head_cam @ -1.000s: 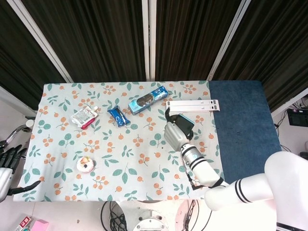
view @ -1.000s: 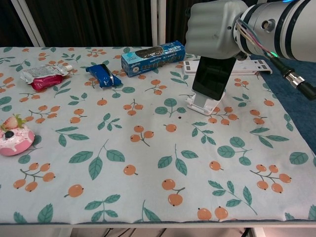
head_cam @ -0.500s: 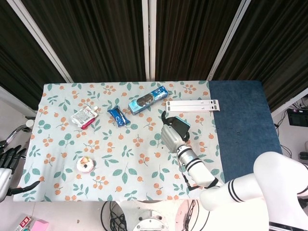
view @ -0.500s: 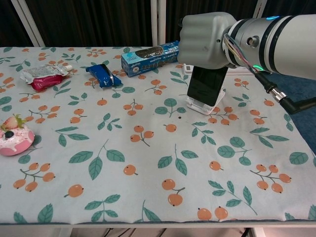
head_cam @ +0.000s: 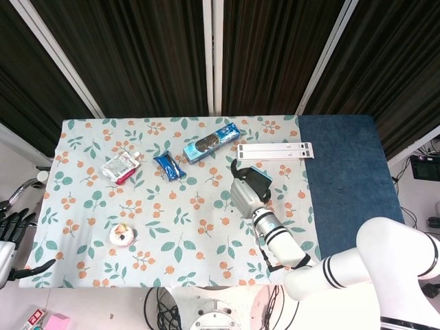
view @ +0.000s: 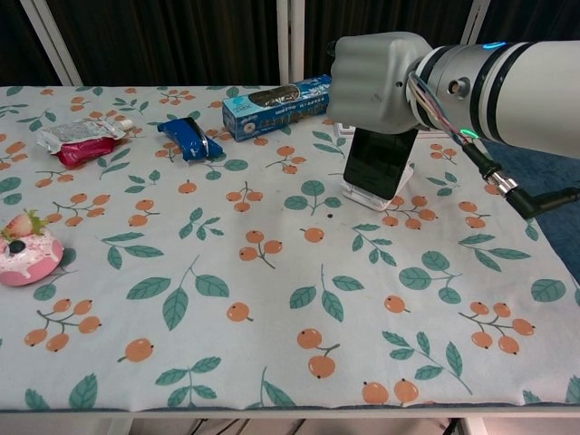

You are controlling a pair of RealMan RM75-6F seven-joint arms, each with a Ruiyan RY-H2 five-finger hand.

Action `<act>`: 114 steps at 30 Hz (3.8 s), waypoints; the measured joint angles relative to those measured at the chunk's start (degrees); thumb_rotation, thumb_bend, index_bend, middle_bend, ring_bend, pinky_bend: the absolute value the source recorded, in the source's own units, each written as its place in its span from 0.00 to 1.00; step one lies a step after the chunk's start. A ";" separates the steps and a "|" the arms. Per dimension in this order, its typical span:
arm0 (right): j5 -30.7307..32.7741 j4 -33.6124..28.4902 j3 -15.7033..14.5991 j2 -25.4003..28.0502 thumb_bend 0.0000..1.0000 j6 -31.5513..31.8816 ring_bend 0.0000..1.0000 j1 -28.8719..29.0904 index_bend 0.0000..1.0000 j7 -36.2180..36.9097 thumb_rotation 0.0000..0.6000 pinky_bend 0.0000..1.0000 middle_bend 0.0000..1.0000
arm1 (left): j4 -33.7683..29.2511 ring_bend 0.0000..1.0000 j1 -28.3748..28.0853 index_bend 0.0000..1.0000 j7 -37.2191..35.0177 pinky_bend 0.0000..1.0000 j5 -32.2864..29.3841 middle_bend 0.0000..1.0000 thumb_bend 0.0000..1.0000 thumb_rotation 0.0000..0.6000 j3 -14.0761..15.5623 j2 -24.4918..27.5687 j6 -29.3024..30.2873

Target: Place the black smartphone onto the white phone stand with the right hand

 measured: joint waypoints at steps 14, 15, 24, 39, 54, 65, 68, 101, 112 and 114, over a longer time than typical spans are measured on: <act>0.10 0.73 -0.16 -0.44 0.18 0.34 0.43 0.01 0.62 0.90 1.00 0.12 0.40 | 0.43 0.00 -0.09 0.05 -0.40 0.12 -0.09 0.00 0.00 0.34 -0.01 -0.01 -0.25; 0.13 0.83 -0.21 -0.52 0.18 0.35 0.43 0.01 0.62 0.88 1.00 0.11 0.40 | 0.43 0.00 -0.08 0.05 -0.44 0.12 -0.12 0.00 0.00 0.34 -0.02 0.00 -0.24; -1.51 1.94 -0.31 -1.05 0.18 0.52 0.43 -0.40 0.62 2.13 1.00 0.12 0.40 | 0.20 0.00 -0.37 0.05 -0.26 0.12 0.13 0.00 0.00 0.34 -0.11 -0.07 -0.40; -2.05 2.47 -0.27 -0.98 0.18 0.61 0.43 -1.06 0.62 2.82 1.00 0.11 0.40 | 0.27 0.00 -0.46 0.05 -0.21 0.12 -0.13 0.00 0.00 0.34 0.05 -0.10 -0.93; -2.13 3.28 -0.37 -1.67 0.17 0.46 0.39 -1.49 0.59 2.51 1.00 0.10 0.39 | 1.04 0.00 -0.32 0.05 -0.66 0.12 -0.12 0.00 0.00 0.34 0.17 -0.54 -0.85; -1.34 2.89 -0.38 -1.40 0.11 0.61 0.29 -1.82 0.43 2.34 1.00 0.08 0.30 | 1.07 0.00 -0.34 0.05 -0.59 0.12 -0.06 0.00 0.00 0.34 0.16 -0.56 -0.81; -1.37 2.97 -0.53 -1.30 0.08 0.46 0.22 -1.99 0.33 2.51 1.00 0.06 0.25 | 1.06 0.00 -0.35 0.05 -0.47 0.12 -0.04 0.00 0.00 0.34 0.20 -0.62 -0.87; -19.98 -7.78 -1.09 8.82 0.01 6.56 0.00 -6.30 0.00 13.28 1.00 0.00 0.00 | 1.10 0.00 -0.36 0.05 -0.03 0.12 -0.38 0.00 0.00 0.34 -0.19 -0.77 -0.57; -44.05 -6.32 -7.18 22.35 0.06 21.28 0.00 -25.44 0.00 55.80 1.00 0.00 0.00 | 1.07 0.00 -0.54 0.05 1.81 0.12 -0.36 0.00 0.00 0.34 -0.96 -1.48 0.26; -45.96 -3.02 -7.92 22.97 0.07 23.73 0.00 -29.89 0.00 65.03 1.00 0.00 0.00 | 0.66 0.00 -0.70 0.05 2.53 0.12 -0.20 0.00 0.00 0.34 -1.03 -1.50 0.23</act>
